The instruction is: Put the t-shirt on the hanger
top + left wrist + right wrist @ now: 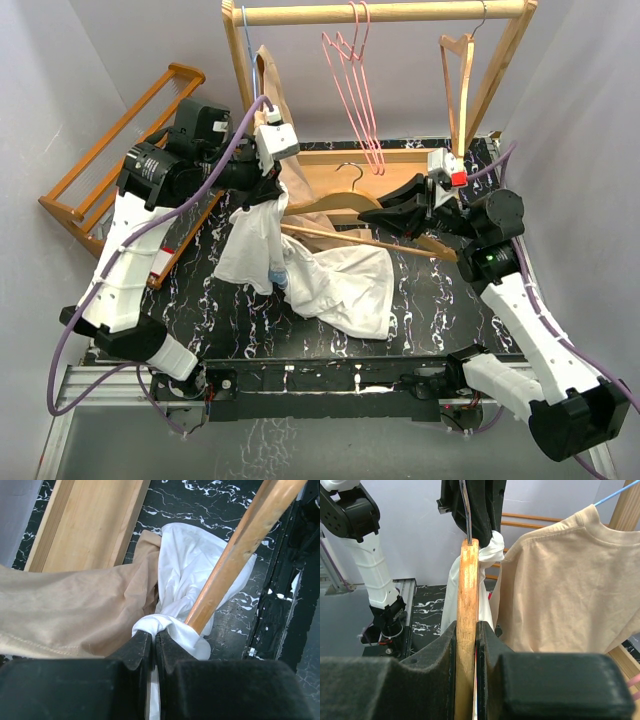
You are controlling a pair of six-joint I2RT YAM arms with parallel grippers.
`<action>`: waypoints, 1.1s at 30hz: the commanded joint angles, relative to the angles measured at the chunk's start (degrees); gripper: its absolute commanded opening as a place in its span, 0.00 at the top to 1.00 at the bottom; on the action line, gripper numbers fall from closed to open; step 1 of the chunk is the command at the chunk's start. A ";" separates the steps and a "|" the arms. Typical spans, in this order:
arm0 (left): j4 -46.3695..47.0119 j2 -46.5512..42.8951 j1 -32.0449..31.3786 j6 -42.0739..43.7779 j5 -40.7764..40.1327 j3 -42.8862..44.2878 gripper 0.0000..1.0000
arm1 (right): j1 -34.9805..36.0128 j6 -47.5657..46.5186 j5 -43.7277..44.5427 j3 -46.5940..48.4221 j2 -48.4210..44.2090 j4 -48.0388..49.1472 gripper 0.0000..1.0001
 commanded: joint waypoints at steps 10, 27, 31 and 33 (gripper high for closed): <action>3.20 0.11 -0.41 -1.81 7.92 5.82 1.00 | 0.55 3.45 -2.75 2.52 2.91 10.14 0.92; 6.37 -2.68 -0.50 0.58 4.18 -0.19 1.00 | 0.61 13.40 -8.32 -0.76 6.21 24.48 0.92; 9.05 -5.95 -0.49 -0.16 4.26 -6.92 1.00 | 0.64 17.80 -8.57 -0.92 7.81 30.00 0.92; 9.25 -6.84 -0.53 -0.11 1.74 -7.02 1.00 | 0.70 16.84 -7.66 -0.99 7.65 28.47 0.92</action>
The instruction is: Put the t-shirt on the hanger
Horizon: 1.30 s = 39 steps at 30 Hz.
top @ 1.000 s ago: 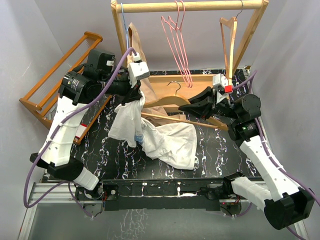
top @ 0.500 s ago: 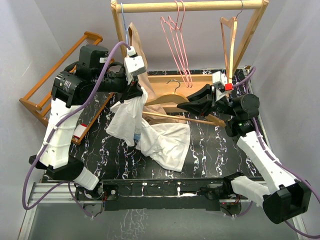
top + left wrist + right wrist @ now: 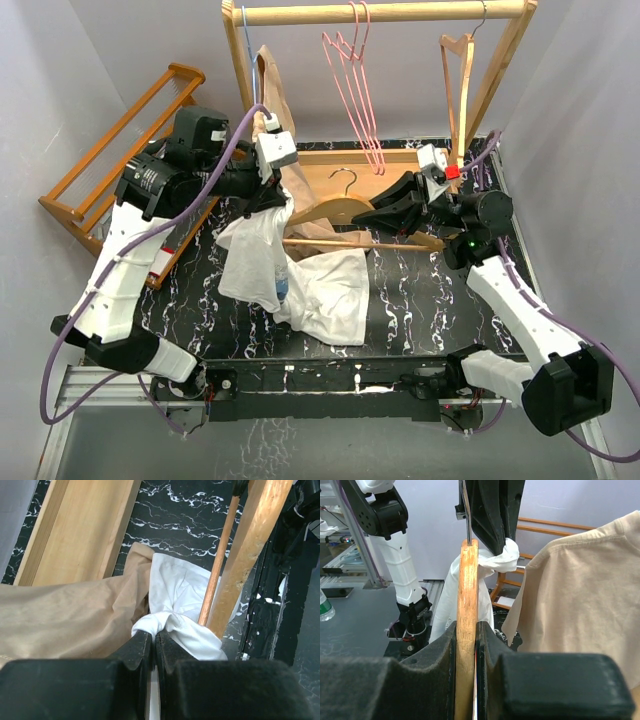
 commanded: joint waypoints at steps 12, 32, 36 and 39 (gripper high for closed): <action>3.64 -18.25 -0.13 4.44 -25.04 -9.92 1.00 | 0.58 -9.30 2.28 1.47 -2.89 -11.52 0.92; 2.79 -17.20 -0.12 17.10 -31.16 -19.96 1.00 | 1.35 -2.55 -3.64 3.75 4.08 -2.34 0.92; -0.90 -14.32 -0.16 18.95 -29.16 -14.53 1.00 | 1.77 -2.75 -2.12 3.36 5.31 -0.77 0.92; -5.87 -11.38 -0.12 19.19 -25.84 -8.04 1.00 | 2.11 -2.68 -0.99 3.37 6.25 0.55 0.92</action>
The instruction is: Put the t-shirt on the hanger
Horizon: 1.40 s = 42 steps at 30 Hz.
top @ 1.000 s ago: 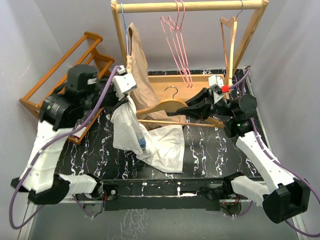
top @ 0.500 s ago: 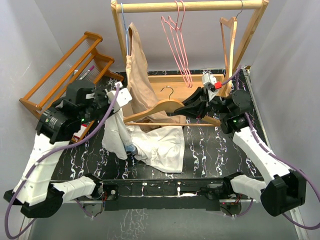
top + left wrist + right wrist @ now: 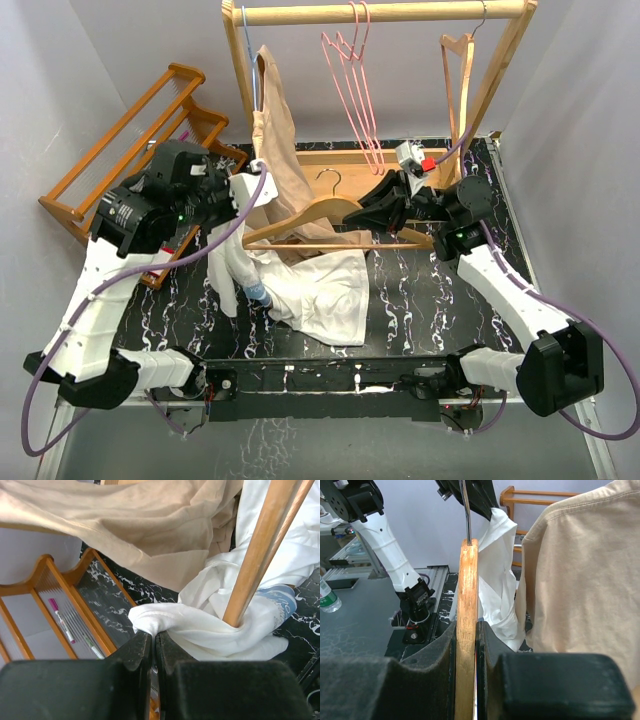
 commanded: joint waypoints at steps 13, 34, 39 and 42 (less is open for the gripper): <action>-17.45 8.48 -0.05 -0.26 17.92 20.69 1.00 | 1.52 0.59 8.72 0.31 0.24 9.75 0.92; -10.11 4.45 -0.08 1.20 10.38 10.87 1.00 | 1.68 7.39 3.69 -1.19 0.56 19.02 0.92; -2.72 1.45 -0.05 3.09 6.54 3.64 1.00 | 2.27 4.41 1.30 -2.65 -1.18 13.92 0.92; -2.19 2.83 -0.02 2.47 7.59 3.86 1.00 | 2.48 4.18 0.07 -3.11 -1.91 12.84 0.92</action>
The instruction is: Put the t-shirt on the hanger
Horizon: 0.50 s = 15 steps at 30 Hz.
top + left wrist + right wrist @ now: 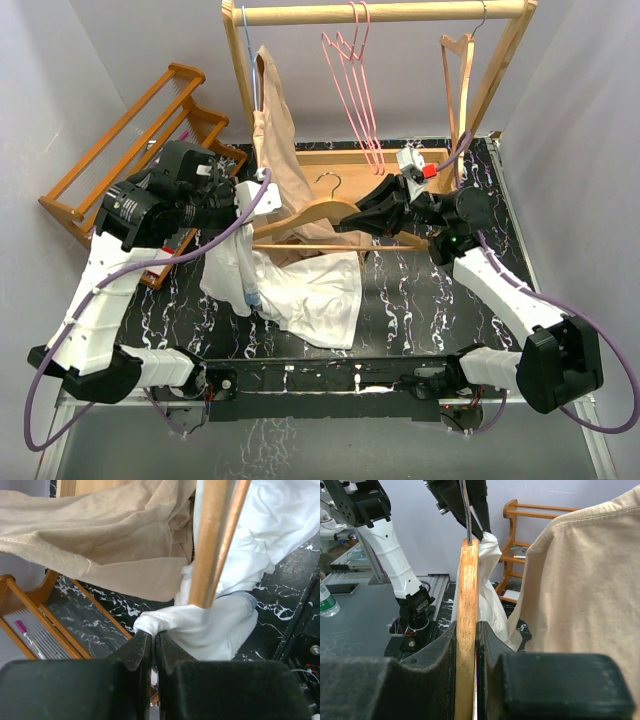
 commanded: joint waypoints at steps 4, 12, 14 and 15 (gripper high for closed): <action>7.72 1.86 -0.03 0.68 1.14 -0.32 1.00 | 1.13 -1.45 -2.99 0.08 -4.36 -0.74 0.92; 6.68 8.87 -0.10 -3.12 12.36 6.36 1.00 | 1.19 -4.95 3.98 0.32 -4.51 -3.92 0.92; 6.40 9.49 -0.24 -4.26 14.33 8.14 1.00 | 1.13 -7.01 6.96 0.32 -4.83 -6.03 0.92; 6.28 9.54 -0.31 -4.77 14.98 8.88 1.00 | 1.11 -7.75 8.54 0.24 -4.99 -7.16 0.92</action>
